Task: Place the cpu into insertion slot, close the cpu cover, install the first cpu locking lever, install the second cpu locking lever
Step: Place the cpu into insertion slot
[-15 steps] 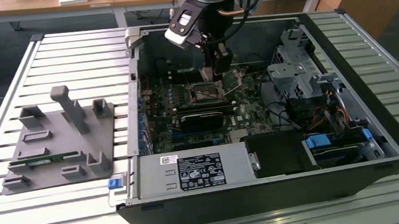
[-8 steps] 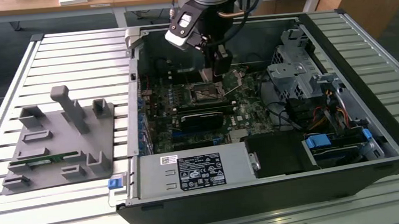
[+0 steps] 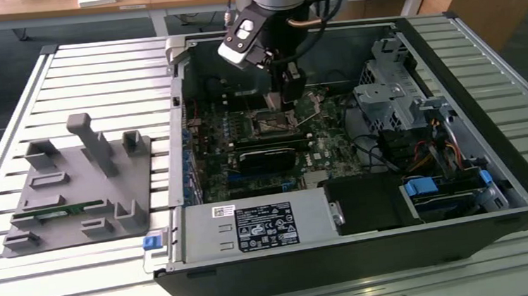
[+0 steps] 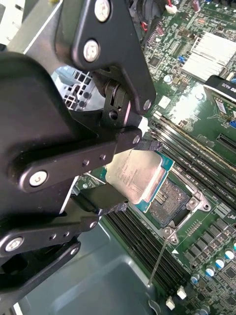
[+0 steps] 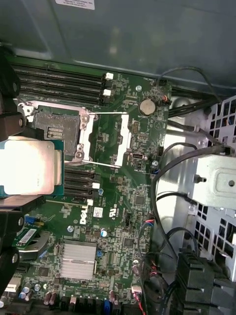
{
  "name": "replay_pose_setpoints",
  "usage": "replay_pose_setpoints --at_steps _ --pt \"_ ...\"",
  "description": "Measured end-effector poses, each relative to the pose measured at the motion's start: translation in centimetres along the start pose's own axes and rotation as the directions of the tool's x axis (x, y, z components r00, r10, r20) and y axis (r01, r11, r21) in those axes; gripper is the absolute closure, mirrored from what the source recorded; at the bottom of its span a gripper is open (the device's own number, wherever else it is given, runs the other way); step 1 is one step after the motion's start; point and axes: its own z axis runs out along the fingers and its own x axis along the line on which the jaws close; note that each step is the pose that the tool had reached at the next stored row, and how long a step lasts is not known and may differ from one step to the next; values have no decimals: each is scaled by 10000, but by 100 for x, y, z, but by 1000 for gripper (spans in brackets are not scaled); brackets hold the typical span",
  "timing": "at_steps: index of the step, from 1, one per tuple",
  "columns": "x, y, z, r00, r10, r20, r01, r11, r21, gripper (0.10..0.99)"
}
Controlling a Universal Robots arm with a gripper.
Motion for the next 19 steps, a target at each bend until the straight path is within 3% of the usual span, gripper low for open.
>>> replay_pose_setpoints --at_steps 19 --pt "54 -1 103 9991 428 25 -428 9991 3 561"
